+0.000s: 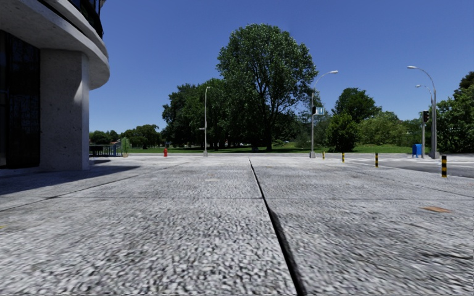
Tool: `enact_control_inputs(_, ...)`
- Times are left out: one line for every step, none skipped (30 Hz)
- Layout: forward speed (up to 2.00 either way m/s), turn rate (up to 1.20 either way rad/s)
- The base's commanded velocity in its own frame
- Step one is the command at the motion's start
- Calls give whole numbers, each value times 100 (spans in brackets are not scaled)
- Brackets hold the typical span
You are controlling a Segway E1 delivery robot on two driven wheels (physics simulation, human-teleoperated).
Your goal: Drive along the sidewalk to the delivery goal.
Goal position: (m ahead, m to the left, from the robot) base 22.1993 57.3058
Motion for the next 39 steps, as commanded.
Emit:
enact_control_inputs(200,0)
enact_control_inputs(200,0)
enact_control_inputs(200,0)
enact_control_inputs(200,0)
enact_control_inputs(200,0)
enact_control_inputs(200,0)
enact_control_inputs(200,1)
enact_control_inputs(200,12)
enact_control_inputs(200,19)
enact_control_inputs(200,23)
enact_control_inputs(200,24)
enact_control_inputs(200,24)
enact_control_inputs(200,24)
enact_control_inputs(200,24)
enact_control_inputs(200,25)
enact_control_inputs(200,25)
enact_control_inputs(200,25)
enact_control_inputs(200,25)
enact_control_inputs(200,25)
enact_control_inputs(200,25)
enact_control_inputs(200,25)
enact_control_inputs(200,25)
enact_control_inputs(200,25)
enact_control_inputs(200,25)
enact_control_inputs(200,25)
enact_control_inputs(200,25)
enact_control_inputs(200,25)
enact_control_inputs(200,25)
enact_control_inputs(200,25)
enact_control_inputs(200,25)
enact_control_inputs(200,25)
enact_control_inputs(200,25)
enact_control_inputs(200,25)
enact_control_inputs(200,25)
enact_control_inputs(200,25)
enact_control_inputs(200,25)
enact_control_inputs(200,25)
enact_control_inputs(200,25)
enact_control_inputs(200,25)
